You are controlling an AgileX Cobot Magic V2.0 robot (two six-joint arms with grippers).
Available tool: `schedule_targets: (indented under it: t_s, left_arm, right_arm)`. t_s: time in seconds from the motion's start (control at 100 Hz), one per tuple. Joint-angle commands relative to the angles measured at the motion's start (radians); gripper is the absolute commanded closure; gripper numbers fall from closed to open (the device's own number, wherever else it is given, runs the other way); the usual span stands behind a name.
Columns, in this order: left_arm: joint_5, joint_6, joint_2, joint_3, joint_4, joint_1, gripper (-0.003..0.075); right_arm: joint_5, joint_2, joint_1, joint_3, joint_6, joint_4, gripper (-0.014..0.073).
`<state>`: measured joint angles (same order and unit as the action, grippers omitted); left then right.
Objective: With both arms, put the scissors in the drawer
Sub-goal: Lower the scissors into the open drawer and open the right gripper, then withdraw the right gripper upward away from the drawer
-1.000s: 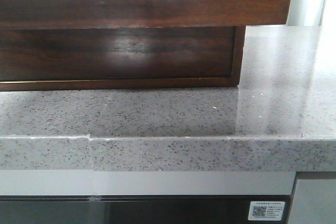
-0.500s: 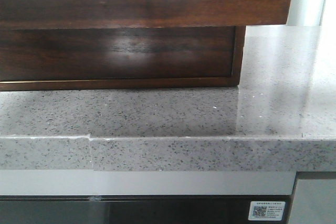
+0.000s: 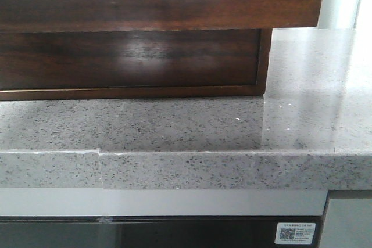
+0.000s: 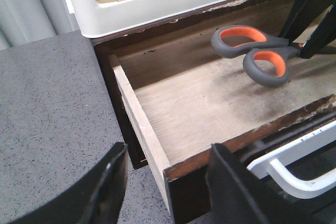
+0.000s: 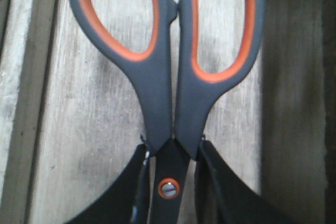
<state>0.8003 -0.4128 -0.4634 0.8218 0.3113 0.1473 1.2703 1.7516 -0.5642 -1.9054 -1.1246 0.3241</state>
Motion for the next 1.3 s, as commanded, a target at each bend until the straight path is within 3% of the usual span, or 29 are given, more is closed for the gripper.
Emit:
schedule_targets:
  t_s: [0.0, 0.12, 0.34, 0.65, 0.75, 0.9, 1.02, 1.29]
  left_arm:
    - [-0.078, 0.002, -0.017, 0.032, 0.018, 0.008, 0.0385]
    - [-0.078, 0.002, -0.017, 0.032, 0.018, 0.008, 0.0385]
    - [-0.078, 0.002, -0.017, 0.032, 0.018, 0.008, 0.0385]
    - [-0.078, 0.002, -0.017, 0.032, 0.018, 0.008, 0.0385]
    - [-0.078, 0.002, -0.017, 0.032, 0.018, 0.008, 0.0385]
    - [-0.080, 0.002, -0.017, 0.032, 0.018, 0.008, 0.0385]
    - [-0.080, 0.002, -0.017, 0.032, 0.020, 0.008, 0.0385]
    - [-0.080, 0.002, -0.017, -0.037, 0.074, 0.008, 0.0385]
  right_arm:
    - [-0.001, -0.041, 0.002, -0.028, -0.012, 0.017, 0.0571]
    - [-0.001, -0.041, 0.002, -0.028, -0.012, 0.017, 0.0547]
    - [0.001, -0.043, 0.002, -0.028, -0.012, 0.015, 0.0391]
    - [0.004, -0.153, 0.002, -0.037, 0.065, 0.015, 0.0382]
    - [0.004, -0.226, 0.002, -0.037, 0.142, -0.007, 0.0382]
    - [0.031, -0.341, 0.022, -0.015, 0.412, -0.111, 0.0382]
    - [-0.049, -0.471, 0.092, 0.130, 0.552, -0.113, 0.0382]
    - [-0.401, -0.844, 0.306, 0.684, 0.758, -0.113, 0.0382]
